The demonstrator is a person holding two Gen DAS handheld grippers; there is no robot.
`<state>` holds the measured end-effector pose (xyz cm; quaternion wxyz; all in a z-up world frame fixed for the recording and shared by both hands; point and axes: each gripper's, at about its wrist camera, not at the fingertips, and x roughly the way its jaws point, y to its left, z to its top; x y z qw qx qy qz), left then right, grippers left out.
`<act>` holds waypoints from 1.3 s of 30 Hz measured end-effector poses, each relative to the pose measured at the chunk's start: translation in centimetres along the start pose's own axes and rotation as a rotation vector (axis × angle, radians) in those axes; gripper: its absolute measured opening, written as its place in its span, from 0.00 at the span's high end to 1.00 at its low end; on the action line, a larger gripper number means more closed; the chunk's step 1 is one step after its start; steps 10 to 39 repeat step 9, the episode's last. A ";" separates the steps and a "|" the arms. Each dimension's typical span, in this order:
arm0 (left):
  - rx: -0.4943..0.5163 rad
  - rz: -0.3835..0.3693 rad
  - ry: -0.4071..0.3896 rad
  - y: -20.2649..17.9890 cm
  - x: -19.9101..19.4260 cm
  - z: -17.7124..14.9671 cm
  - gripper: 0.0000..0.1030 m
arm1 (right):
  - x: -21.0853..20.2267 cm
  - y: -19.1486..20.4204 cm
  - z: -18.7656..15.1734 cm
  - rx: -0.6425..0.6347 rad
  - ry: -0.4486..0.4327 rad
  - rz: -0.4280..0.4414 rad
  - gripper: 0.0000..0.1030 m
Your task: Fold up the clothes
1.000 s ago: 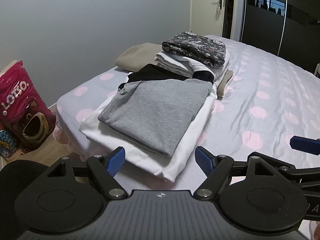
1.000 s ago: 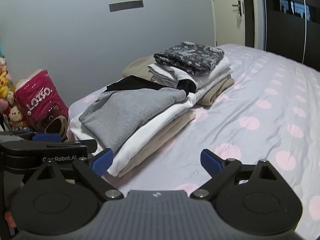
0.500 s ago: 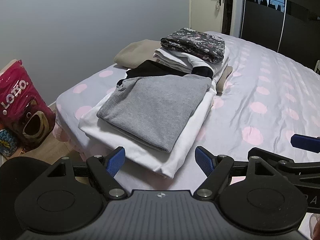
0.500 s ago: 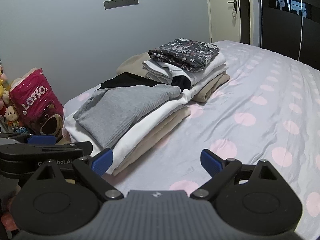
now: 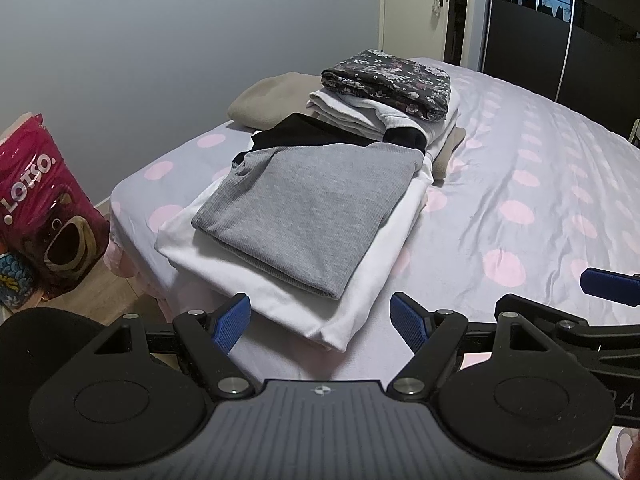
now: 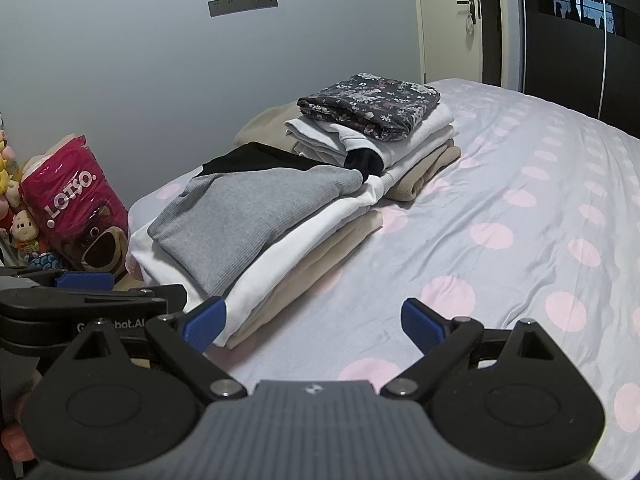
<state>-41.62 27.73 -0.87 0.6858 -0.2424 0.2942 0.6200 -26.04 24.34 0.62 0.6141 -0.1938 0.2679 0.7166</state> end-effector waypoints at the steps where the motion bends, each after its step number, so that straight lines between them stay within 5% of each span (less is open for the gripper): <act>1: -0.002 -0.001 0.002 0.0 0.0 0.0 0.26 | 0.0 0.0 0.0 0.000 0.000 0.000 0.07; 39: 0.000 0.001 -0.006 0.1 -0.2 -0.1 0.26 | -0.1 0.0 -0.1 0.002 0.004 0.008 0.07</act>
